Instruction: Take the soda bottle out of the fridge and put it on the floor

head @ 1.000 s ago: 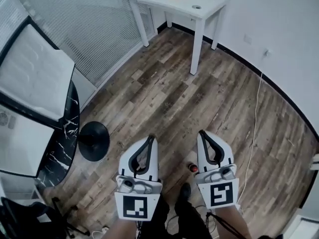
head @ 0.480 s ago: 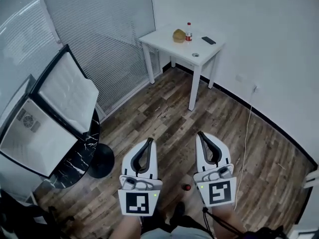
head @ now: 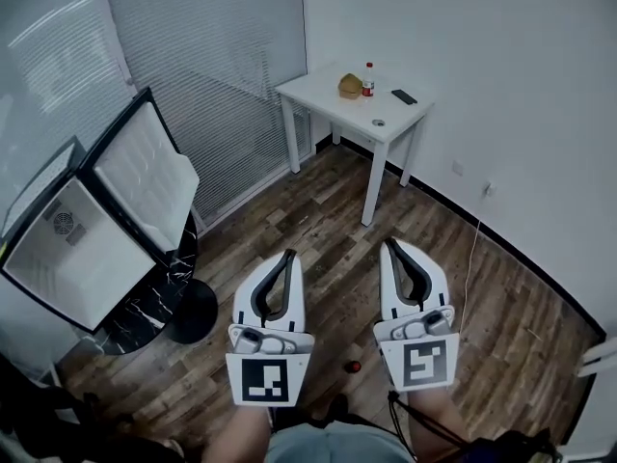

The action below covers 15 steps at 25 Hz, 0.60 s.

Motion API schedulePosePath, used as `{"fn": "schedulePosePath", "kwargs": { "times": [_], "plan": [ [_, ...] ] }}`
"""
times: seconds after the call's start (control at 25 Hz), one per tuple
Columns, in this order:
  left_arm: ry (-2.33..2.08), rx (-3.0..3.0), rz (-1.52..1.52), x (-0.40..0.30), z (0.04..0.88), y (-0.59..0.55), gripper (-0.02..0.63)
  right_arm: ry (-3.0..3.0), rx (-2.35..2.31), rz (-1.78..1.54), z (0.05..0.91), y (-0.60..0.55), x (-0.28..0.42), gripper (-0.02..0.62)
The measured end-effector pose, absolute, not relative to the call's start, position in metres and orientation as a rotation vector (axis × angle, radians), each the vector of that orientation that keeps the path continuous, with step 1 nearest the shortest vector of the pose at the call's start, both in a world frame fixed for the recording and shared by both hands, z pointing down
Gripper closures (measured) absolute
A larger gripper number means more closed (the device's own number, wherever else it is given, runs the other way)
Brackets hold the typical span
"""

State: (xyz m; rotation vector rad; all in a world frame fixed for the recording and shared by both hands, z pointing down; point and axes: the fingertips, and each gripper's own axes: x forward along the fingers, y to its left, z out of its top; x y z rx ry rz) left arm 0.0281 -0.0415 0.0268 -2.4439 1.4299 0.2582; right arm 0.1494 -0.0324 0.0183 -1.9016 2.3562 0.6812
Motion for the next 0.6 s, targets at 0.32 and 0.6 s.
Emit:
{"fn": "schedulePosePath", "kwargs": {
  "times": [0.32,0.6],
  "plan": [
    [1.427,-2.424,0.273,0.019,0.015,-0.032,0.589,2.344,-1.873,0.687,0.009,-0.025,0.136,0.584],
    [1.418,-2.421,0.277,0.015,0.014,-0.026,0.589,2.363,-1.872,0.686,0.014,-0.022,0.127,0.584]
  ]
}}
